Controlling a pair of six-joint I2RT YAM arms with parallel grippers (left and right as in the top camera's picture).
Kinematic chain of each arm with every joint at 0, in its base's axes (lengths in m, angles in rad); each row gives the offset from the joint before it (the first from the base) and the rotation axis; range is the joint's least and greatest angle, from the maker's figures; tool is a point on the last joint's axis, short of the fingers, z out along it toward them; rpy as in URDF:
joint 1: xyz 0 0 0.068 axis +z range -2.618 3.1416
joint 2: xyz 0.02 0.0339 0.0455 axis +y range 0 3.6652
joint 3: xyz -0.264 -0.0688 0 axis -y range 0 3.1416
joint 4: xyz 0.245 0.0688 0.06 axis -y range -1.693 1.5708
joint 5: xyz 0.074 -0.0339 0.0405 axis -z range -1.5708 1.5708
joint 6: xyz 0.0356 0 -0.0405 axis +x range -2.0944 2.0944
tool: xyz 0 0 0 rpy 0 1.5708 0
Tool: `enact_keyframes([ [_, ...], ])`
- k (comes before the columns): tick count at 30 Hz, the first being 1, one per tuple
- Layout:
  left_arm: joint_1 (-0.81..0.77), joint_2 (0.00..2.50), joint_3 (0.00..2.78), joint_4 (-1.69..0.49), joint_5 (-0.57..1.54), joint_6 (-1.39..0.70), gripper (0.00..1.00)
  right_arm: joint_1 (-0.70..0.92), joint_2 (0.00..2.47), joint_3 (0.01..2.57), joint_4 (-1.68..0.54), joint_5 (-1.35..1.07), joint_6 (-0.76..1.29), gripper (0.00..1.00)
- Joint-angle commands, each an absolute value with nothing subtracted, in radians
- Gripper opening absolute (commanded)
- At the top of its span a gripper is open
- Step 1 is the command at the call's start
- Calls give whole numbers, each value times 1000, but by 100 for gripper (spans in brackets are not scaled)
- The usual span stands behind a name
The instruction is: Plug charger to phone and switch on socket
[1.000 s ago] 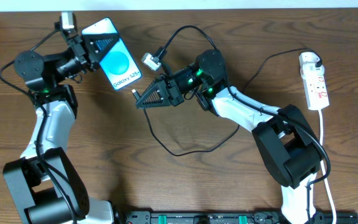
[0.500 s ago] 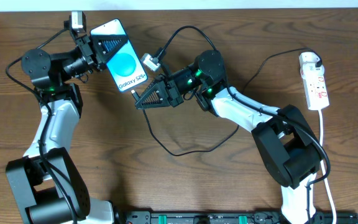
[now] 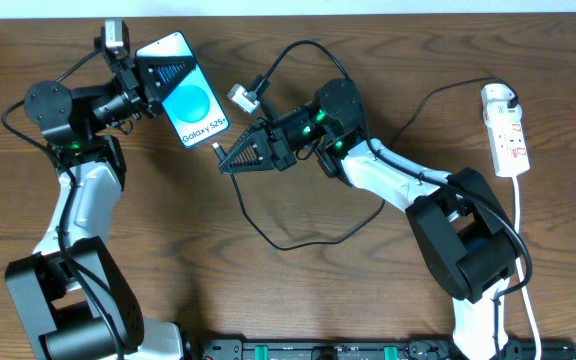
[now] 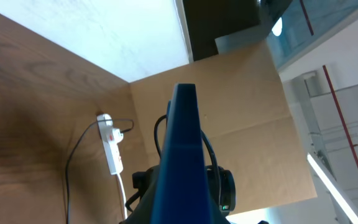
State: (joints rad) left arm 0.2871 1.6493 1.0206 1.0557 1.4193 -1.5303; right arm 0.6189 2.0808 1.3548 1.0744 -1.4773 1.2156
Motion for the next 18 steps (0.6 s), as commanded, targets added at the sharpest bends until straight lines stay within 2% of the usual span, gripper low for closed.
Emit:
enact_keyframes([
  [1, 289, 1639, 1036, 1068, 1448, -1517, 7, 617, 2080, 1361, 1077, -1466, 1192, 1],
  [18, 271, 1639, 1036, 1068, 1449, -1486, 8, 617, 2080, 1361, 1058, -1446, 1192, 1],
])
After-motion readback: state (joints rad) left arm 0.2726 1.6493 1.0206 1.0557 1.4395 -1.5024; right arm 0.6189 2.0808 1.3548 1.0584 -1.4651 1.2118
